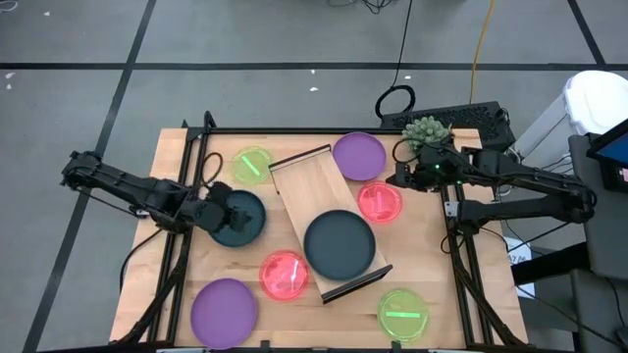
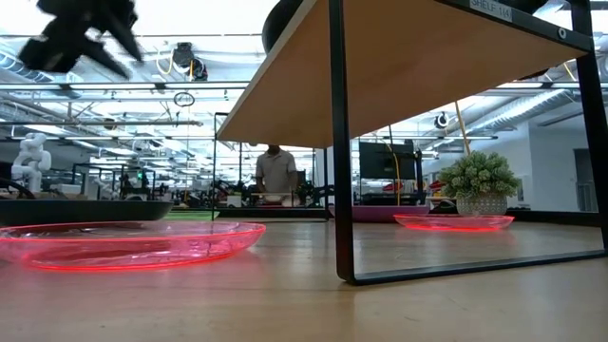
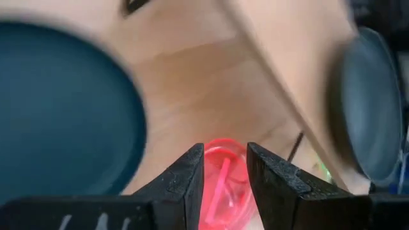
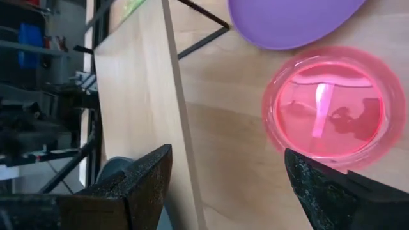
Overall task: Place and stack plates onto a shelf
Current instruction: Put the top pink plate on the shelf
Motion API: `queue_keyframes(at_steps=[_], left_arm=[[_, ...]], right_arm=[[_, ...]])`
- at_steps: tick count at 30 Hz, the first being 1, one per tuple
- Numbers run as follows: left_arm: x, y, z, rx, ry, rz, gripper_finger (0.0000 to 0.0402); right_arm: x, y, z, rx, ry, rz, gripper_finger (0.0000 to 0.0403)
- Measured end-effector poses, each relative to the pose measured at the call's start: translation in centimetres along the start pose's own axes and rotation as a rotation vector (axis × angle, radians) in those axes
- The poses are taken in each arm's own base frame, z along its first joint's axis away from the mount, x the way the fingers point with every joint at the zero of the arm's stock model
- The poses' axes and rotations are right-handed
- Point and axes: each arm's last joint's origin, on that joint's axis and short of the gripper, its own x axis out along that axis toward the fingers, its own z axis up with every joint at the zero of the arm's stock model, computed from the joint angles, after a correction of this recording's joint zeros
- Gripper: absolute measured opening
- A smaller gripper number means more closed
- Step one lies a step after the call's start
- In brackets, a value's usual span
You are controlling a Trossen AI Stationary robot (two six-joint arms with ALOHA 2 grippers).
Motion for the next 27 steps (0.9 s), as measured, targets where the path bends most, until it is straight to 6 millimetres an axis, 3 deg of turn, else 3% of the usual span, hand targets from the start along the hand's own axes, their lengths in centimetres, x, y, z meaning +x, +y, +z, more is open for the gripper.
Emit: queue_keyframes(at_steps=[5,14,27], left_arm=[[1.0,2.1,-0.1,-0.278,0.028,0.054,0.0122],[1.4,2.0,0.2,-0.411,0.014,0.048,0.0122],[1.6,1.3,0.2,-0.498,0.018,-0.013,0.0122]], right_arm=[[0.3,0.0,0.1,-0.063,-0.014,-0.026,0.0281],[1.4,-0.6,1.1,-0.095,-0.084,-0.106,0.0281],[5.7,-4.7,2.7,-0.108,0.075,-0.060,0.0281]])
